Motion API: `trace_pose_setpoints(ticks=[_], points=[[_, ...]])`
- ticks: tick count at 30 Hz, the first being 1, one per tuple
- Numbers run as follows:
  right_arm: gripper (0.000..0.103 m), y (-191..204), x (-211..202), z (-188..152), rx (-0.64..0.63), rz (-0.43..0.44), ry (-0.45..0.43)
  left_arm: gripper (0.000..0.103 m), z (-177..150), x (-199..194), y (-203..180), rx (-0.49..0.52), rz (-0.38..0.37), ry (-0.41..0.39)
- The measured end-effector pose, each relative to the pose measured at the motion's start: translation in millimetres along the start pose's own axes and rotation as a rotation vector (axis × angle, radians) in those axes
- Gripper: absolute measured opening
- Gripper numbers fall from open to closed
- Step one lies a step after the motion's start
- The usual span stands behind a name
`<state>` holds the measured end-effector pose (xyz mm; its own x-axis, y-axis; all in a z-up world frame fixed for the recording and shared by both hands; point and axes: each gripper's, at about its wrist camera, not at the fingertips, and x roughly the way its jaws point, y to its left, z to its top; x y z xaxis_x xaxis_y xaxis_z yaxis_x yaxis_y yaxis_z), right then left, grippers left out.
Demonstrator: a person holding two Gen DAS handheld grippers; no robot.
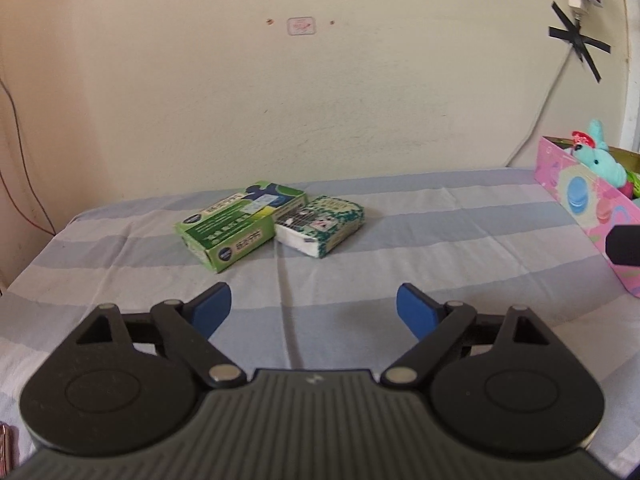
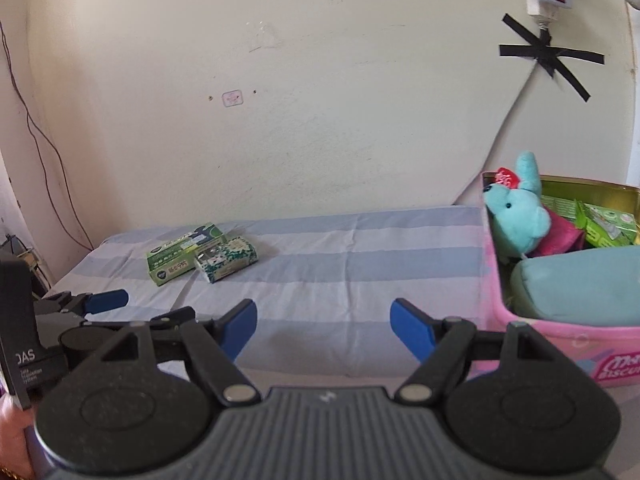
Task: Organize objects
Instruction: 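Grasp the white-green VIRJOY soap box with the right gripper and lift it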
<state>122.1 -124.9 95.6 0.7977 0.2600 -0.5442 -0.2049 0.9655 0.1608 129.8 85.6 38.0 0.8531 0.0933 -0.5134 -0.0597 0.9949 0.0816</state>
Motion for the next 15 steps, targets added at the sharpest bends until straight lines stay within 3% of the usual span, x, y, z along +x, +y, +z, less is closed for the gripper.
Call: trace_pose_setpoints(ticks=[5, 10, 15], points=[[0.076, 30, 35, 6, -0.071, 0.046, 0.039, 0.093, 2, 17, 42, -0.156, 0.028, 0.054], [0.084, 60, 87, 17, -0.158, 0.135, 0.056, 0.093, 7, 9, 94, -0.328, 0.134, 0.011], [0.088, 87, 160, 34, -0.175, 0.193, 0.129, 0.093, 4, 7, 122, -0.462, 0.128, 0.016]])
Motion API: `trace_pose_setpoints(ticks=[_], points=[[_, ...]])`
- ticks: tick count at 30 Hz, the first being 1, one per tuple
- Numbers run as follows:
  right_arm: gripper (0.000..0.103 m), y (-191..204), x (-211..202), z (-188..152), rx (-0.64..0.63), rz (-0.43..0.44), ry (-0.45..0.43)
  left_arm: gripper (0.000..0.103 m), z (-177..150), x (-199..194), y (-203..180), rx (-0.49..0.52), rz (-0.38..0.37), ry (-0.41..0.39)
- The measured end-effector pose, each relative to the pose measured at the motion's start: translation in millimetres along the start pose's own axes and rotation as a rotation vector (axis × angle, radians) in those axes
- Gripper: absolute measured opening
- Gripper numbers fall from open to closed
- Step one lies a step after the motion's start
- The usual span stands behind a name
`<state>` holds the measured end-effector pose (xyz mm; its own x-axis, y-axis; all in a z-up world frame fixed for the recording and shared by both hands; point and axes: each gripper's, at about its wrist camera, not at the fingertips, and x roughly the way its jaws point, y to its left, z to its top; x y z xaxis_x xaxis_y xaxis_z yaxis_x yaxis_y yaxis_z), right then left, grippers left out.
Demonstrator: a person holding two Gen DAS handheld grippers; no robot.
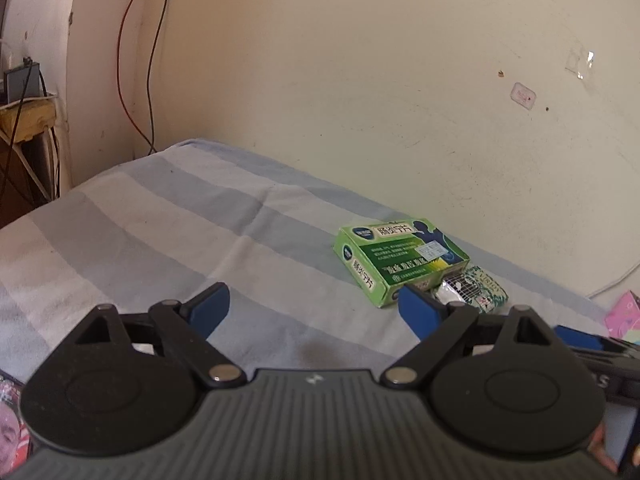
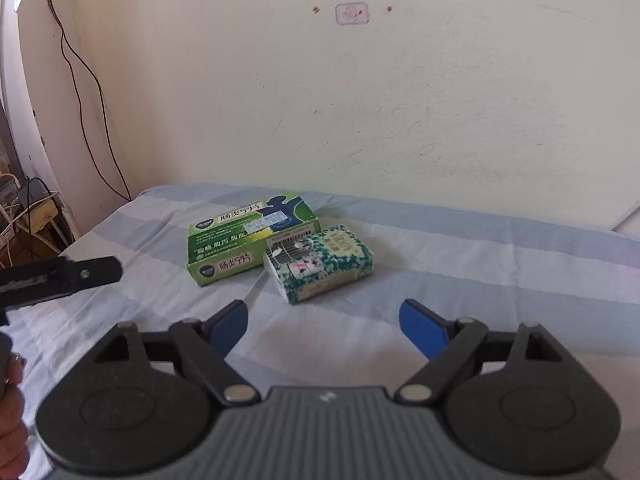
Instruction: Organize objects
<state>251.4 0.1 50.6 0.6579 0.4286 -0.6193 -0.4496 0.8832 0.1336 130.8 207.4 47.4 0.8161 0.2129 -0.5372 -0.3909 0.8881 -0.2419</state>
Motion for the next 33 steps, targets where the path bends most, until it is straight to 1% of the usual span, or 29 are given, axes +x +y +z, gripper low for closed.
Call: trace_pose_setpoints(ticks=[2, 5, 7, 9, 10, 12, 14, 16, 17, 19, 20, 22, 24, 25, 27, 28, 29, 30, 31, 33], points=[[0.101, 2, 29, 11, -0.049, 0.023, 0.035, 0.093, -1, 0, -5, 0.014, -0.001, -0.004], [0.101, 6, 67, 22, -0.148, -0.020, 0.077, 0.093, -3, -1, -9, 0.037, -0.018, -0.006], [0.100, 6, 83, 23, -0.177, -0.027, 0.100, 0.093, -3, 1, -9, 0.041, -0.026, 0.001], [0.082, 1, 84, 24, -0.131, 0.020, 0.098, 0.093, -4, 4, -7, 0.024, -0.037, 0.020], [0.079, 1, 80, 24, -0.119, 0.013, 0.093, 0.093, -4, 6, -6, 0.013, -0.047, 0.031], [0.078, 3, 70, 14, -0.123, -0.004, 0.091, 0.093, -4, 11, -6, 0.003, -0.075, 0.053], [0.078, 2, 49, -2, -0.119, -0.003, 0.089, 0.093, -8, 13, -11, 0.016, -0.110, 0.075], [0.078, 0, 21, -22, -0.127, -0.020, 0.082, 0.093, -14, 18, -22, 0.051, -0.163, 0.121], [0.079, -4, 3, -36, -0.116, -0.028, 0.076, 0.093, -20, 20, -30, 0.081, -0.189, 0.148], [0.079, -13, -37, -66, -0.095, -0.072, 0.058, 0.093, -32, 19, -49, 0.158, -0.222, 0.170], [0.079, -19, -58, -81, -0.084, -0.104, 0.047, 0.093, -39, 17, -61, 0.218, -0.232, 0.166], [0.079, -37, -103, -112, -0.022, -0.166, 0.030, 0.093, -56, 5, -85, 0.343, -0.253, 0.135], [0.080, -56, -145, -140, 0.054, -0.278, 0.005, 0.093, -76, -10, -109, 0.462, -0.303, 0.105], [0.081, -66, -163, -150, 0.106, -0.322, -0.011, 0.093, -85, -17, -119, 0.500, -0.335, 0.103], [0.083, -85, -194, -171, 0.190, -0.451, -0.018, 0.093, -98, -28, -138, 0.532, -0.409, 0.131], [0.089, -93, -207, -178, 0.215, -0.492, -0.026, 0.093, -104, -36, -148, 0.538, -0.464, 0.152], [0.092, -101, -219, -184, 0.243, -0.506, -0.038, 0.093, -108, -44, -156, 0.546, -0.507, 0.164], [0.094, -108, -229, -189, 0.273, -0.497, -0.047, 0.093, -114, -53, -167, 0.560, -0.547, 0.172], [0.099, -113, -238, -193, 0.300, -0.480, -0.058, 0.093, -118, -60, -175, 0.565, -0.574, 0.180], [0.100, -121, -254, -201, 0.332, -0.460, -0.085, 0.093, -126, -71, -191, 0.547, -0.643, 0.221]])
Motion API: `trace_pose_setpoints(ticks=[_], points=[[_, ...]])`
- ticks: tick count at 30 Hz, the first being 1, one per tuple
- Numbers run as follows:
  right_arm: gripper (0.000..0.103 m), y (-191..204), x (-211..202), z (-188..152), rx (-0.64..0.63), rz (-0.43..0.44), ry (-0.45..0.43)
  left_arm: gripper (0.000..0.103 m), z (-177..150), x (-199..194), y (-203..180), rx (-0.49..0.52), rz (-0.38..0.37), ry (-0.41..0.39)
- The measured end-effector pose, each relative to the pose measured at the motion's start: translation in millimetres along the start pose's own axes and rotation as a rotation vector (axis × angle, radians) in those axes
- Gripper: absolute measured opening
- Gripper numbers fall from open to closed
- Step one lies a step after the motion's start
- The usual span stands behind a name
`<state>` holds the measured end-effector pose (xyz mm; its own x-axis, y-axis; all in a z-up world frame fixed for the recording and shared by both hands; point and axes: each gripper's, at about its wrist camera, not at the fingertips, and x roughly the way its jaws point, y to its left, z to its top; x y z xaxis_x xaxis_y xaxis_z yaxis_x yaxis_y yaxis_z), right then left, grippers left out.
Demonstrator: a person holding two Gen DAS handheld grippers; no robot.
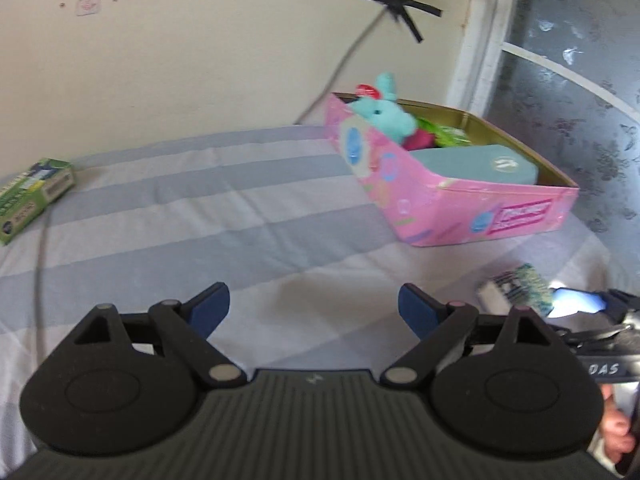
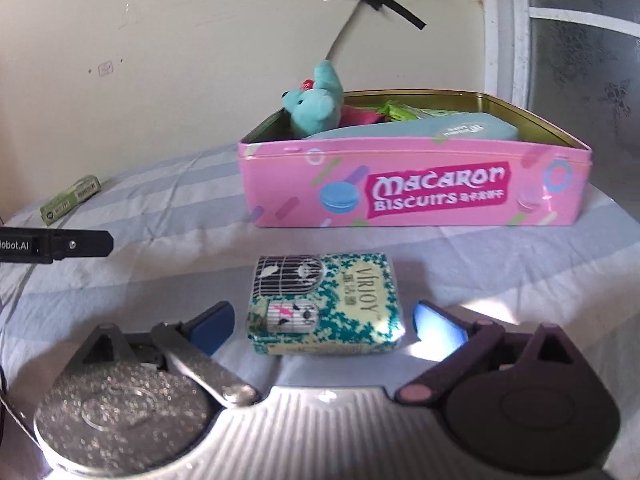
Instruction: Organize objects
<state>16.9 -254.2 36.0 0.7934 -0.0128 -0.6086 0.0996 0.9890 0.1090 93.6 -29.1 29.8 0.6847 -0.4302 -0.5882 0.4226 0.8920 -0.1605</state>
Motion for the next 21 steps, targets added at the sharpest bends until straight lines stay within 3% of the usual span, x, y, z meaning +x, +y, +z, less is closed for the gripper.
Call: trace_pose_setpoints(ticks=[3, 9, 12, 14, 16, 17, 19, 21], points=[[0.100, -17, -10, -5, 0.007, 0.020, -0.016, 0.092, 5, 11, -25, -0.039, -0.100, 0.046], [0.100, -29, -13, -13, -0.034, 0.070, -0.027, 0.090, 6, 39, -83, 0.002, -0.225, 0.159], [0.100, -29, -9, -10, -0.083, 0.088, -0.034, 0.085, 2, 51, -102, 0.031, -0.230, 0.208], [0.094, -29, -1, -8, -0.101, 0.126, -0.020, 0.081, -2, 63, -110, 0.049, -0.214, 0.246], [0.088, -28, 7, -9, -0.114, 0.154, -0.009, 0.081, -3, 65, -117, 0.080, -0.192, 0.235], [0.078, -27, 6, -10, -0.134, 0.158, -0.023, 0.080, -2, 65, -120, 0.084, -0.189, 0.238], [0.076, -27, 5, -10, -0.146, 0.196, -0.037, 0.065, 5, 66, -123, 0.064, -0.221, 0.253], [0.076, -34, 0, -7, -0.120, 0.226, -0.070, 0.064, 18, 61, -131, 0.063, -0.230, 0.226]])
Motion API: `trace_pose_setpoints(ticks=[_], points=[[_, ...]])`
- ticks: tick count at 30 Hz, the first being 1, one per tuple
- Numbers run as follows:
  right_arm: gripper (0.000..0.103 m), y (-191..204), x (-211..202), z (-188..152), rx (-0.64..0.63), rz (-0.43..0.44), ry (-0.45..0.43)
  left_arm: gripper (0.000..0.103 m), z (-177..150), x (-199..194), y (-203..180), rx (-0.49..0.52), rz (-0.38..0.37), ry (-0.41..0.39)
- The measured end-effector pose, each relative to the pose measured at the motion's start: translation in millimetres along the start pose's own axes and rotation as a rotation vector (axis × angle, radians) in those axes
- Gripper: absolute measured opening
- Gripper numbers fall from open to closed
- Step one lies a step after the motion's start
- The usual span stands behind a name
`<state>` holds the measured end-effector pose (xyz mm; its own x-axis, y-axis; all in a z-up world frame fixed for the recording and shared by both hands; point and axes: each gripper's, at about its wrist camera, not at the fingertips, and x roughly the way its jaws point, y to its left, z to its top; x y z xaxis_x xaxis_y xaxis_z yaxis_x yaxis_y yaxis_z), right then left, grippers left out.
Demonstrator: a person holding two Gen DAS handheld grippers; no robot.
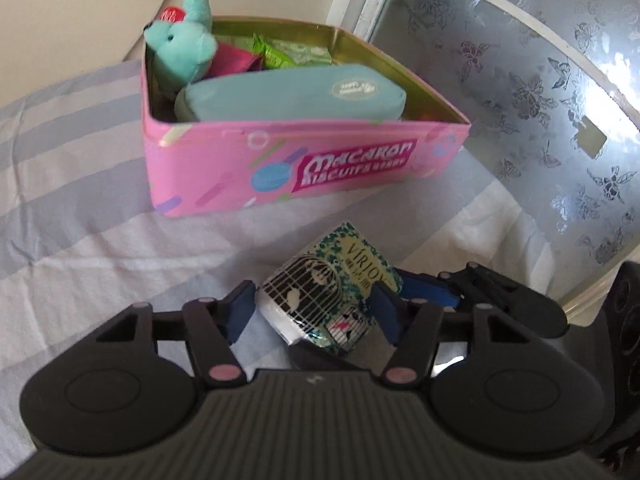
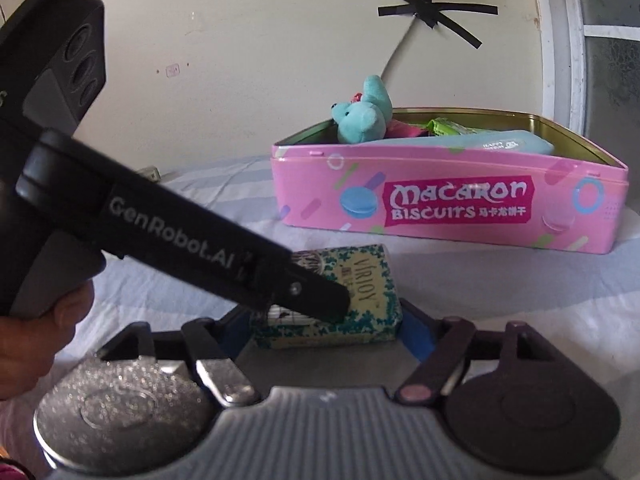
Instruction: Organize objects
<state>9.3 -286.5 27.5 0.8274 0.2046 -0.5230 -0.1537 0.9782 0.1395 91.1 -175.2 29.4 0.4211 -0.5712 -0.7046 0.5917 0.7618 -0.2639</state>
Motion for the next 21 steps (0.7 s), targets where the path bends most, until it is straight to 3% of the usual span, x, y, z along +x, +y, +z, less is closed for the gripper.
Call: trace_pose_setpoints(ticks=[4, 6, 9, 15, 21], points=[[0.076, -18, -23, 24, -0.011, -0.049, -0.148, 0.067, 36, -9, -32, 0.102, -0.009, -0.099], [0.076, -36, -26, 43, 0.014, -0.057, -0.186, 0.069, 59, -3, -49, 0.164, 0.014, -0.140], [0.076, -66, -19, 72, 0.060, -0.103, -0.224, 0.072, 90, 17, -60, 0.181, 0.006, -0.162], [0.076, -121, 23, 102, 0.140, -0.182, -0.168, 0.074, 126, 64, -60, 0.142, 0.070, -0.151], [0.077, -140, 53, 116, 0.136, -0.220, -0.110, 0.076, 140, 84, -59, 0.149, 0.124, -0.158]])
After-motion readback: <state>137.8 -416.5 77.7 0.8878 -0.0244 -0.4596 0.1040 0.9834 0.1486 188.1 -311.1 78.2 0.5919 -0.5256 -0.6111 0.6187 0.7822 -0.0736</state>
